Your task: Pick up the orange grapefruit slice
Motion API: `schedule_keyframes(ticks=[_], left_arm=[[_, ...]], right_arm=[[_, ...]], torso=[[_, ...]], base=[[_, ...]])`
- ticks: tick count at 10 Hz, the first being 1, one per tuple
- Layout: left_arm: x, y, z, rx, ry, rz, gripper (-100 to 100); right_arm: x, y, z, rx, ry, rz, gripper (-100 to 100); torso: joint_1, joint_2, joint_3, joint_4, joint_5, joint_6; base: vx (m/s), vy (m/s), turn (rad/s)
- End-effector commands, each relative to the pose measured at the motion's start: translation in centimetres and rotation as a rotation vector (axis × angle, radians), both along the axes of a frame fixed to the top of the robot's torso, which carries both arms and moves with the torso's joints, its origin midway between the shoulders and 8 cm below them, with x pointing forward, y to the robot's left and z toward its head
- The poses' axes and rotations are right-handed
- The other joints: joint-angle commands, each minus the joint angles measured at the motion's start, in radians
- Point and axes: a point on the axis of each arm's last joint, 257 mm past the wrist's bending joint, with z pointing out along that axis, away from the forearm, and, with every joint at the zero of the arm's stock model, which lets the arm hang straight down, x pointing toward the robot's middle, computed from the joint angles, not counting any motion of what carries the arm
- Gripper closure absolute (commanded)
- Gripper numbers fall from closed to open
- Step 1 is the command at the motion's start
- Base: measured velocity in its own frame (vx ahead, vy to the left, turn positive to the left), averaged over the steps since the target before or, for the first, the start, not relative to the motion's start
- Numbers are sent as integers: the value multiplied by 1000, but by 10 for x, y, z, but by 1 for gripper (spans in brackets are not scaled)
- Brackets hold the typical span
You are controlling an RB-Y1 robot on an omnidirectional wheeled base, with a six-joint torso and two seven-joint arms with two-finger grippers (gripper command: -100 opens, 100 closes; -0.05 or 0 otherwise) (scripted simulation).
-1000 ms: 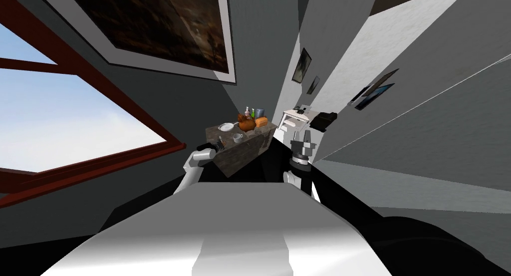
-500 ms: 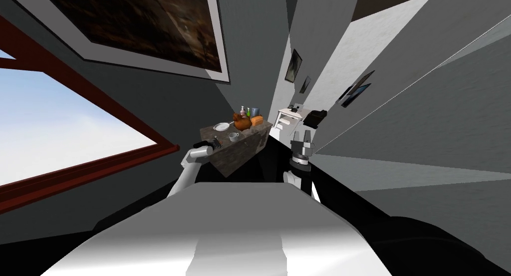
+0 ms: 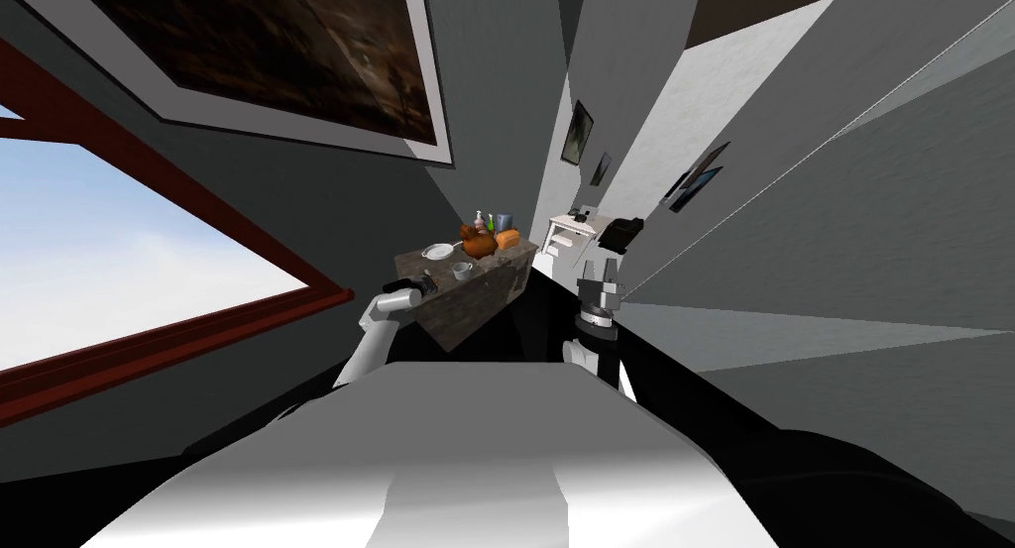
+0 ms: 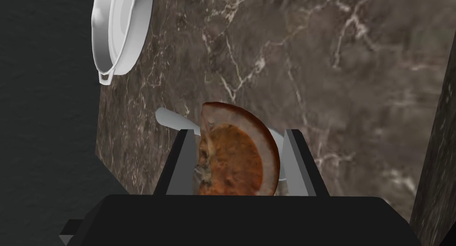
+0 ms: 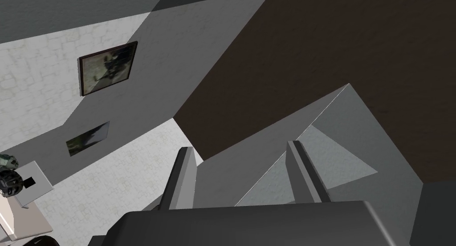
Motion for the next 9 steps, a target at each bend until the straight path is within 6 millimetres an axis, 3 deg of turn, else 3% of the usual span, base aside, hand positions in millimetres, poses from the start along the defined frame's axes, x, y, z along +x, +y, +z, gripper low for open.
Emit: schedule_keyframes(ticks=[1, 3, 4, 5, 6, 7, 9], left_arm=[[0, 0, 0, 0, 0, 0, 100], [0, 0, 0, 0, 0, 0, 100], [0, 0, 0, 0, 0, 0, 0], [-5, -12, -2, 3, 6, -19, 100], [-11, -25, -7, 4, 18, -38, 100], [-10, -25, -3, 7, 9, -40, 100], [-23, -51, -9, 8, 24, -80, 100]], right_arm=[[0, 0, 0, 0, 0, 0, 0], [0, 0, 0, 0, 0, 0, 0], [0, 0, 0, 0, 0, 0, 0], [0, 0, 0, 0, 0, 0, 0], [0, 0, 0, 0, 0, 0, 0], [0, 0, 0, 0, 0, 0, 0], [0, 0, 0, 0, 0, 0, 0]], torso=[[0, 0, 0, 0, 0, 0], [0, -1, 0, 0, 0, 0], [0, -1, 0, 0, 0, 0], [0, -1, 0, 0, 0, 0], [1, -2, -1, 0, 0, -1], [2, -4, -2, -1, 0, -1], [1, -5, -3, -1, 0, 0]], base=[[0, 0, 0], [0, 0, 0], [0, 0, 0], [39, 12, 160], [75, 40, 239], [71, 29, 61], [83, 29, 139]])
